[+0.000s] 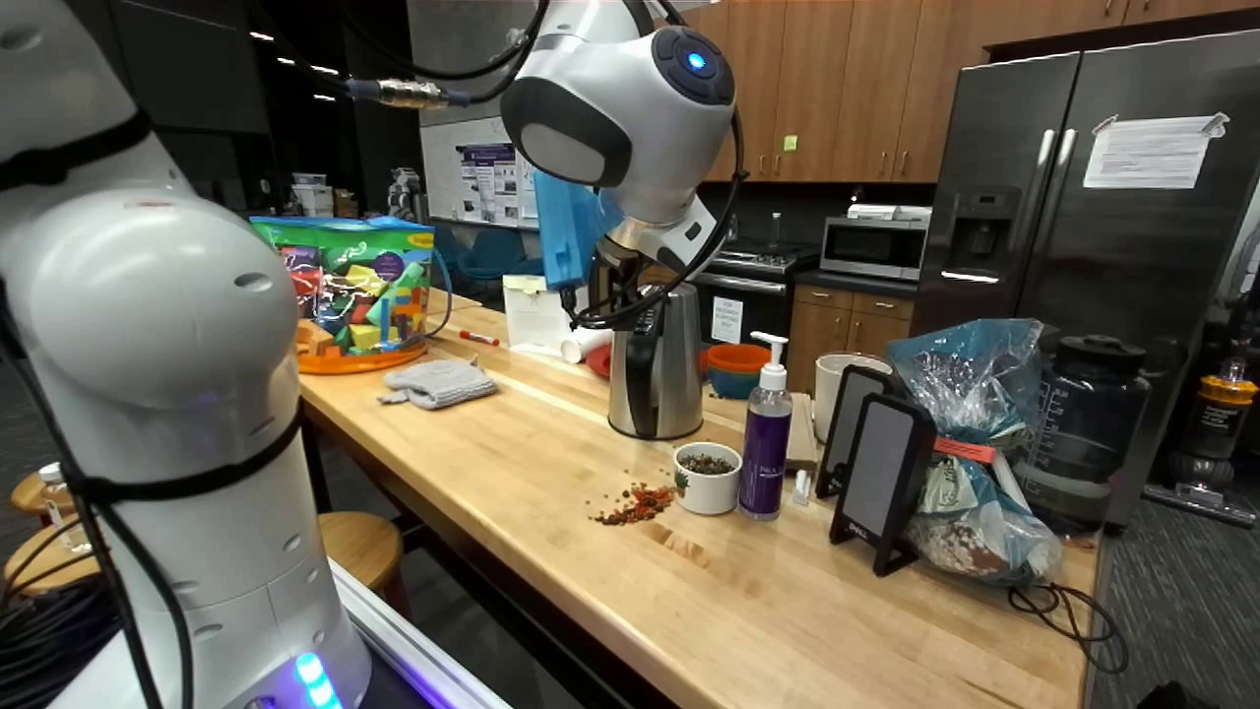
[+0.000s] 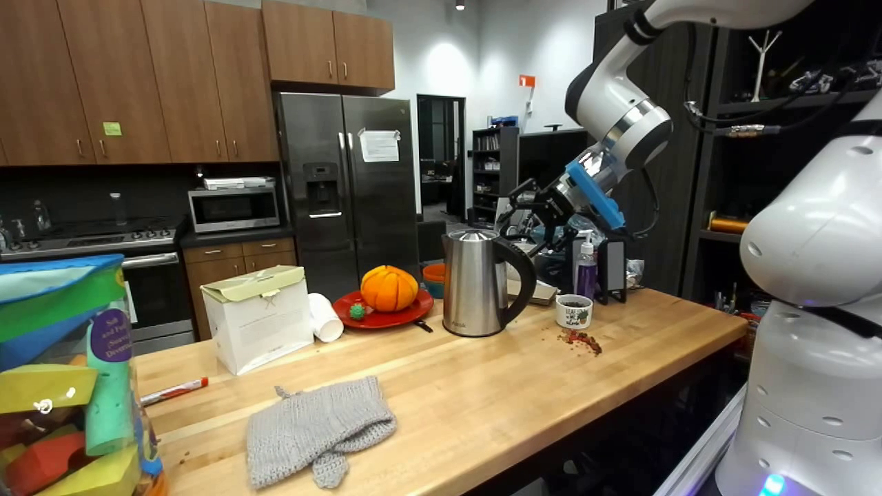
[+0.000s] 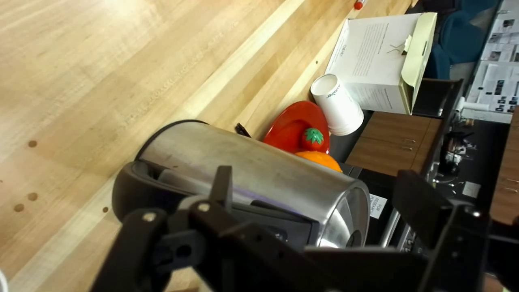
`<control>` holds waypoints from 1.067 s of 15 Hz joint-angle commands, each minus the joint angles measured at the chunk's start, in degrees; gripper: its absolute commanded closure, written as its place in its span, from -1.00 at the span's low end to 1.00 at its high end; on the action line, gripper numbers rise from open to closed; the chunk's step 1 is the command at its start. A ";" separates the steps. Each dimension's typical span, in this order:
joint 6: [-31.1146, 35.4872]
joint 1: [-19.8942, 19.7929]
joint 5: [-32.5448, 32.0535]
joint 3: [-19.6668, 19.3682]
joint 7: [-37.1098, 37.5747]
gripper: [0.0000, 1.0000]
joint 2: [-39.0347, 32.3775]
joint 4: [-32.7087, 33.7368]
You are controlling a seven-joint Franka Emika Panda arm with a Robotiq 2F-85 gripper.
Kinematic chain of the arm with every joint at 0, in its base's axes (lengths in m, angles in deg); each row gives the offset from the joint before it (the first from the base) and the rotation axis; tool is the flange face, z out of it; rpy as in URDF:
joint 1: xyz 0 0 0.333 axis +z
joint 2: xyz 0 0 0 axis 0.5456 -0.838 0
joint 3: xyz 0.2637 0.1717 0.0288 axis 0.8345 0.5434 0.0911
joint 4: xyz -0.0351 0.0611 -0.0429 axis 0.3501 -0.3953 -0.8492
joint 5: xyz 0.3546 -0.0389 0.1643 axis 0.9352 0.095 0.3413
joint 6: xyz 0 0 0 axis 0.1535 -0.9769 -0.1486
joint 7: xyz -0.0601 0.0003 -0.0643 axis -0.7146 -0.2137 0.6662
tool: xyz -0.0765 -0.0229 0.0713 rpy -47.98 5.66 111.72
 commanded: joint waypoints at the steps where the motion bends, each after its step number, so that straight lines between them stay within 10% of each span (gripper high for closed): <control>1: -0.31 0.58 2.05 -0.58 -1.88 -1.00 -3.08 2.33; 16: -1.36 -0.55 3.75 -1.26 -2.08 -1.00 -7.43 6.67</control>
